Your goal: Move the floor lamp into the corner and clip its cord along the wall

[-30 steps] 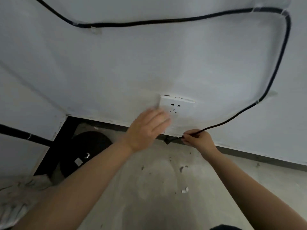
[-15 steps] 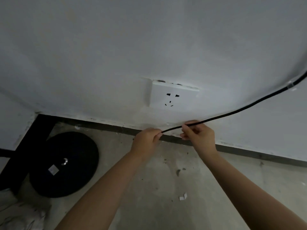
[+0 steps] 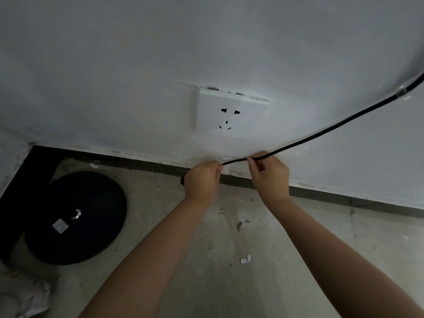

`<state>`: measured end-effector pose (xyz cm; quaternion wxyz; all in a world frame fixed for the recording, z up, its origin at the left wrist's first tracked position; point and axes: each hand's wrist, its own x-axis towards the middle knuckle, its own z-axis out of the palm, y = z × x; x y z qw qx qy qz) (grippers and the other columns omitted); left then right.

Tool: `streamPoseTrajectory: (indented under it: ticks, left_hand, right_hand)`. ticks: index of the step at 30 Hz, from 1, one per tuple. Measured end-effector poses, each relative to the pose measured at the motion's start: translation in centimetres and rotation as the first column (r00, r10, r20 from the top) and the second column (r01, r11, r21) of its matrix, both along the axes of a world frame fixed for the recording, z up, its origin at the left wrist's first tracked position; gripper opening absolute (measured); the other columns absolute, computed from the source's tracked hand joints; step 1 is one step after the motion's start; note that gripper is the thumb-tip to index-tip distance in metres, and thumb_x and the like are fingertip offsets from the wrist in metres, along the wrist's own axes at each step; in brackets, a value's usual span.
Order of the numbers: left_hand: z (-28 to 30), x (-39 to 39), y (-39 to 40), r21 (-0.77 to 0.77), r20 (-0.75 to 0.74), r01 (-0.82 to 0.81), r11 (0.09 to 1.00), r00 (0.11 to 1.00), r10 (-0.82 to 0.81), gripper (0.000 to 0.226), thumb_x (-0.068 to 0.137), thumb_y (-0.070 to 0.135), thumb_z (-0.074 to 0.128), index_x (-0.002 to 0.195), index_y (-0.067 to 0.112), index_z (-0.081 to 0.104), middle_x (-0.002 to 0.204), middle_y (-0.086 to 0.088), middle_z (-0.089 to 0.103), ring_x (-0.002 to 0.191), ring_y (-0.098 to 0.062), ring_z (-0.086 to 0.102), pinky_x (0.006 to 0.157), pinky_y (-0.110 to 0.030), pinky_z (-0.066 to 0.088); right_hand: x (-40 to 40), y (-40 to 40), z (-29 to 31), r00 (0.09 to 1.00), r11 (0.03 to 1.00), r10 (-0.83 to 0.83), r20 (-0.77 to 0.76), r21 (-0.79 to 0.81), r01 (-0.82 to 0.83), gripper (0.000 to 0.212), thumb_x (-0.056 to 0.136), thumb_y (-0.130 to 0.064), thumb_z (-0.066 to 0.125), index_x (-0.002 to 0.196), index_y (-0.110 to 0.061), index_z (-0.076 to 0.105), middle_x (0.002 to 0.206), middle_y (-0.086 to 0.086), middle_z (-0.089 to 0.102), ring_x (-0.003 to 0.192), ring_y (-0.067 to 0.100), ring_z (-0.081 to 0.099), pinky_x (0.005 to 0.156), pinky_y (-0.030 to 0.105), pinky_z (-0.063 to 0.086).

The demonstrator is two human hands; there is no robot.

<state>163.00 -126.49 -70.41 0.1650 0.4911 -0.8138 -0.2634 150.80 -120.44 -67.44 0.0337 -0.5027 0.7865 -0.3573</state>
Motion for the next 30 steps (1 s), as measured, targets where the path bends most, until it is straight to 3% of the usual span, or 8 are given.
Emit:
streamPoseTrajectory:
  ticks: [3,6,8,13,21,25,28,30]
  left_hand:
    - [0.0,0.5,-0.4,-0.017,0.095,0.039,0.999,0.995,-0.037,0.015,0.089,0.007,0.051,0.095,0.004,0.064,0.095,-0.015,0.069,0.089,-0.029,0.061,0.079,-0.032,0.041]
    - [0.4,1.2,-1.0,-0.187,0.092,0.102,0.977,0.992,-0.086,0.027,0.055,-0.022,0.064,0.076,-0.005,0.067,0.074,-0.022,0.068,0.071,-0.034,0.065,0.065,-0.035,0.051]
    - [0.8,1.5,-1.1,-0.341,0.13,0.101,0.935,0.99,-0.06,0.031,0.041,-0.022,0.073,0.064,-0.002,0.067,0.06,-0.018,0.068,0.058,-0.029,0.067,0.058,-0.032,0.055]
    - [1.2,1.2,-1.3,-0.547,0.192,0.15,0.824,0.98,-0.05,0.016,0.061,-0.007,0.067,0.061,0.009,0.066,0.059,-0.005,0.069,0.059,-0.022,0.067,0.065,-0.029,0.031]
    - [1.7,0.2,-1.0,-0.661,0.197,0.236,0.712,0.971,-0.139,0.019,0.064,-0.008,0.055,0.057,0.009,0.063,0.064,-0.006,0.071,0.061,-0.022,0.067,0.068,-0.03,0.033]
    - [2.5,1.0,-0.7,-0.753,0.13,0.241,0.612,0.967,-0.221,0.022,0.069,-0.006,0.053,0.064,0.01,0.068,0.071,-0.007,0.074,0.082,-0.02,0.049,0.072,-0.031,0.034]
    - [5.1,0.8,-0.9,-0.87,0.043,0.195,0.453,0.945,-0.324,0.03,0.084,0.0,0.04,0.081,0.011,0.068,0.085,-0.011,0.077,0.096,-0.021,0.048,0.085,-0.036,0.037]
    - [7.1,0.6,-1.4,-0.904,0.034,0.187,0.384,0.928,-0.37,0.024,0.081,0.002,0.044,0.099,0.01,0.058,0.106,-0.012,0.07,0.115,-0.021,0.044,0.108,-0.037,0.026]
  right_hand:
    - [-0.2,0.1,-0.2,1.0,1.0,-0.013,0.007,0.028,0.013,0.014,0.081,-0.003,0.06,0.074,0.009,0.062,0.065,0.028,0.065,0.059,0.039,0.06,0.057,0.038,0.048]
    - [-0.6,0.4,-0.5,0.995,0.995,-0.081,0.054,0.063,0.077,0.018,0.082,-0.004,0.058,0.07,0.009,0.059,0.064,0.028,0.063,0.06,0.038,0.058,0.056,0.034,0.041]
    - [-1.1,0.6,-0.9,0.987,0.989,-0.13,0.095,0.089,0.122,0.018,0.083,-0.005,0.057,0.071,0.008,0.058,0.067,0.027,0.063,0.06,0.035,0.056,0.057,0.029,0.037]
    - [-1.9,1.5,-1.4,0.943,0.962,-0.262,0.207,0.132,0.238,0.015,0.082,-0.007,0.055,0.068,-0.004,0.053,0.066,0.017,0.062,0.059,0.023,0.051,0.061,0.027,0.036]
    - [-3.0,2.7,-1.4,0.877,0.918,-0.392,0.277,0.178,0.354,0.034,0.083,-0.011,0.053,0.057,-0.025,0.036,0.053,-0.012,0.042,0.049,0.008,0.045,0.049,0.024,0.033]
    - [-2.5,2.2,-0.7,0.711,0.89,-0.455,0.535,0.25,0.382,0.022,0.085,-0.014,0.051,0.065,-0.015,0.044,0.067,0.008,0.057,0.062,0.033,0.062,0.064,0.041,0.053]
    - [-1.9,2.2,0.2,0.429,0.864,-0.492,0.758,0.364,0.348,0.024,0.089,-0.019,0.049,0.066,-0.012,0.048,0.069,0.011,0.057,0.053,0.022,0.057,0.051,0.033,0.053]
    - [-1.6,2.4,0.9,0.359,0.869,-0.491,0.794,0.417,0.267,0.021,0.09,-0.024,0.049,0.075,-0.009,0.05,0.069,0.007,0.055,0.057,0.019,0.056,0.052,0.031,0.053]
